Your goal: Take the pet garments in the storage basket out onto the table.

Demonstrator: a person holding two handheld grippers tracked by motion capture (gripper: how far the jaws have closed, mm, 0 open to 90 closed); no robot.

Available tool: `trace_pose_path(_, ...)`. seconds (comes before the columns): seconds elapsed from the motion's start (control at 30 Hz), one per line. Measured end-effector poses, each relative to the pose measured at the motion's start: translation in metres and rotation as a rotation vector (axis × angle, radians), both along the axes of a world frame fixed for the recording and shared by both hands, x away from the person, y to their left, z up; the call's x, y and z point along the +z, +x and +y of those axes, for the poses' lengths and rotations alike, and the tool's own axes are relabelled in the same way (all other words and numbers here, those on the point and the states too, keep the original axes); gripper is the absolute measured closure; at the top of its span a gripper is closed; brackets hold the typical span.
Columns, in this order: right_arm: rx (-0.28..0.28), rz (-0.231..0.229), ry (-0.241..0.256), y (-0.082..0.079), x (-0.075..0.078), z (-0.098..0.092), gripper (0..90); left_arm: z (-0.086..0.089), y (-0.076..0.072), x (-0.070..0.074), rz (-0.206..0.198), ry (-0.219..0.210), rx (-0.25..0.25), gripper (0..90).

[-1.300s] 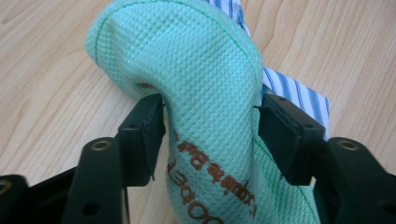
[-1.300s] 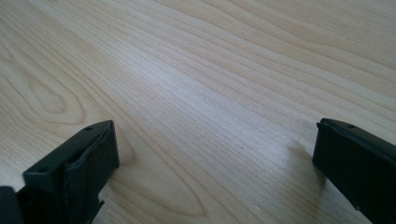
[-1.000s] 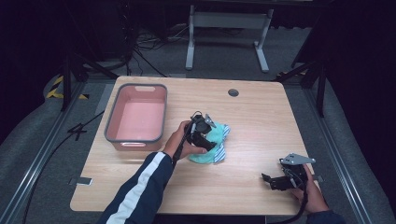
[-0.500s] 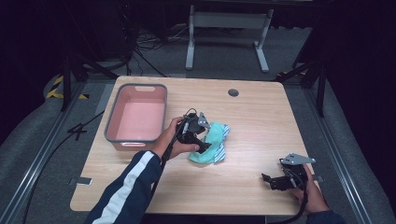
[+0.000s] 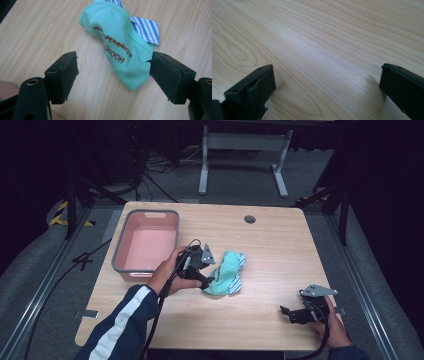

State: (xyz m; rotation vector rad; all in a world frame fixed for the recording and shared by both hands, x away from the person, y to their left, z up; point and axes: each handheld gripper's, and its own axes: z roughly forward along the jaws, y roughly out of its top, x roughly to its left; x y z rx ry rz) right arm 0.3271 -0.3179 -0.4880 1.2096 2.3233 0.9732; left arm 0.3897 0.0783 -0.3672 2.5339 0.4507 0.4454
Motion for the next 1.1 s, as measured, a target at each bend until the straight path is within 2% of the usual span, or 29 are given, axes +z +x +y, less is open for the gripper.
trace_pose_path(0.13, 0.000, 0.000, 0.000, 0.000, 0.000, 0.000, 0.5, 0.009, -0.007, 0.000, -0.028, 0.025, -0.032, 23.1)
trace_pose_path(0.2, 0.000, 0.000, 0.000, 0.000, 0.000, 0.000, 0.4, 0.020, -0.012, -0.003, -0.039, 0.045, -0.034, 22.9)
trace_pose_path(0.3, 0.000, 0.000, 0.000, 0.000, 0.000, 0.000, 0.5, 0.028, -0.015, -0.004, -0.041, 0.039, -0.033, 22.8)
trace_pose_path(0.37, 0.000, 0.000, 0.000, 0.000, 0.000, 0.000, 0.4, 0.035, -0.019, -0.006, -0.027, 0.031, -0.025, 22.9)
trace_pose_path(0.5, 0.000, 0.000, 0.000, 0.000, 0.000, 0.000, 0.4, 0.048, -0.028, -0.007, -0.023, 0.056, -0.026, 23.1)
trace_pose_path(0.7, 0.000, 0.000, 0.000, 0.000, 0.000, 0.000, 0.4, 0.067, -0.044, -0.007, -0.017, 0.030, -0.027, 23.2)
trace_pose_path(0.9, 0.001, -0.001, -0.002, 0.000, 0.000, 0.000, 0.5, 0.086, -0.053, -0.016, 0.002, 0.051, -0.016, 23.3)
trace_pose_path(1.0, 0.000, -0.001, -0.001, 0.000, 0.000, 0.000, 0.4, 0.095, -0.056, -0.021, -0.002, 0.070, -0.003, 23.4)
trace_pose_path(1.1, 0.001, -0.001, -0.002, 0.000, 0.000, 0.000, 0.4, 0.109, -0.060, -0.026, 0.001, 0.058, 0.031, 23.5)
